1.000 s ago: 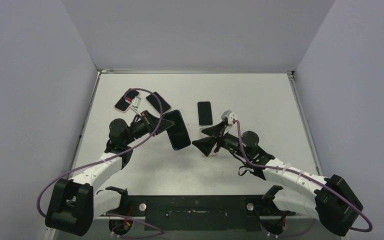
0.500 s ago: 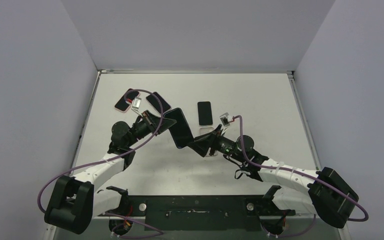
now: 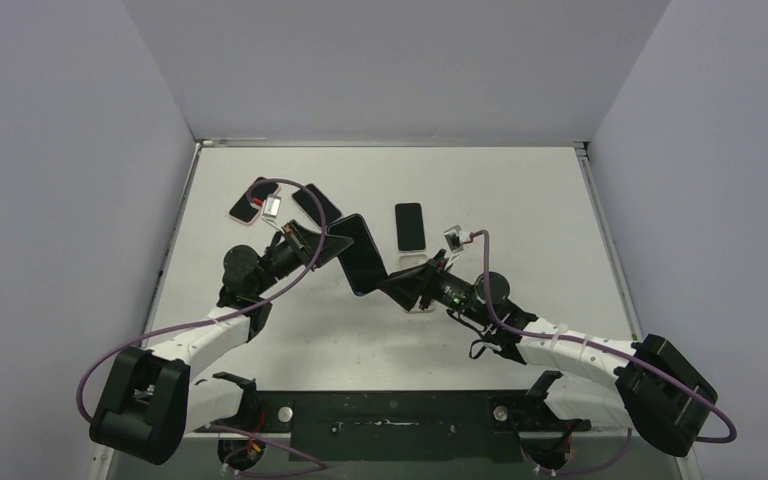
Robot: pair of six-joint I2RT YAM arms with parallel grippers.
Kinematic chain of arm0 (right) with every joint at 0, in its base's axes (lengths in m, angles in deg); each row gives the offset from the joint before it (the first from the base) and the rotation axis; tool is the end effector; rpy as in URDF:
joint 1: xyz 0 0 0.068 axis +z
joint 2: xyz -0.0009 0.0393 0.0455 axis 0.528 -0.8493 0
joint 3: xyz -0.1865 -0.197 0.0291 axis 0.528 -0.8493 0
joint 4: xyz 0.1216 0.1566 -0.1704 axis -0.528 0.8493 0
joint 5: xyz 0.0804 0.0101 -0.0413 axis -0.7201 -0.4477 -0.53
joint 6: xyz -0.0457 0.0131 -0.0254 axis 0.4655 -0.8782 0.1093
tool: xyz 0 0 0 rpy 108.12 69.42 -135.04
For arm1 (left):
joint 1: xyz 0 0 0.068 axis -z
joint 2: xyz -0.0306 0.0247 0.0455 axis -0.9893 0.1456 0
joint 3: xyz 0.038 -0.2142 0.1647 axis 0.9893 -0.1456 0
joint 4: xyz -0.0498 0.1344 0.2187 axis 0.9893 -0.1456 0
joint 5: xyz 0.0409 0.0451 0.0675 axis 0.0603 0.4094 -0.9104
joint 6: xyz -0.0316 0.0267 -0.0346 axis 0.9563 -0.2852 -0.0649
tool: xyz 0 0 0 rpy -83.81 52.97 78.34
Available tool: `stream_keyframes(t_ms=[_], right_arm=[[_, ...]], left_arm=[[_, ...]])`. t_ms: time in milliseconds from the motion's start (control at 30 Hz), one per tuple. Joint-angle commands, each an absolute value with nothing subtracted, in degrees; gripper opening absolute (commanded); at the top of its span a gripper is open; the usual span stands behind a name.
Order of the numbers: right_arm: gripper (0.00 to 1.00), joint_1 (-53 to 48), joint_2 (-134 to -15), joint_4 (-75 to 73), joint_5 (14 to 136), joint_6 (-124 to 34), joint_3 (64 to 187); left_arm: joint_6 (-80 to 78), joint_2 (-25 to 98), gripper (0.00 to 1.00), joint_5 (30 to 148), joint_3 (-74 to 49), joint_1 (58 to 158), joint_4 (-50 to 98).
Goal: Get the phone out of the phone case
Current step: Remove the phone case from the phone.
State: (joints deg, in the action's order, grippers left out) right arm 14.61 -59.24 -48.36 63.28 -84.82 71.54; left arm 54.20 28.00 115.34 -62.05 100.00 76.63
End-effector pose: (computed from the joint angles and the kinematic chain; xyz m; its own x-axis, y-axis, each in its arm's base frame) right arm 0.1543 0.1793 0.2320 -0.6414 0.3217 -0.6965 -0.6489 0.2569 0.7162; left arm 0.2168 -0.0931 0.2497 -0.6518 -0.5835 -0.4845 0.4754 0.1834 -0.8604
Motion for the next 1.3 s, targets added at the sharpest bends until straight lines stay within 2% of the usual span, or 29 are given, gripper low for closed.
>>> stream_keyframes(t_ms=[0,467,833,1267], right_arm=[[0.57,15.1,-57.3,-53.2,62.2,-86.4,71.9],[0.60,14.0,-54.6,-52.4,62.7,-85.4,69.3],[0.64,13.0,-51.0,-48.4,63.8,-83.0,69.2],[0.61,14.0,-53.4,-50.8,63.3,-84.5,69.6]], left_arm=[[53.6,26.6,0.00,112.4,-61.9,101.0,81.6],[48.9,23.9,0.00,109.0,-60.1,102.6,74.0],[48.9,22.9,0.00,107.2,-60.3,102.6,73.9],[53.3,24.9,0.00,108.5,-61.8,102.7,79.0]])
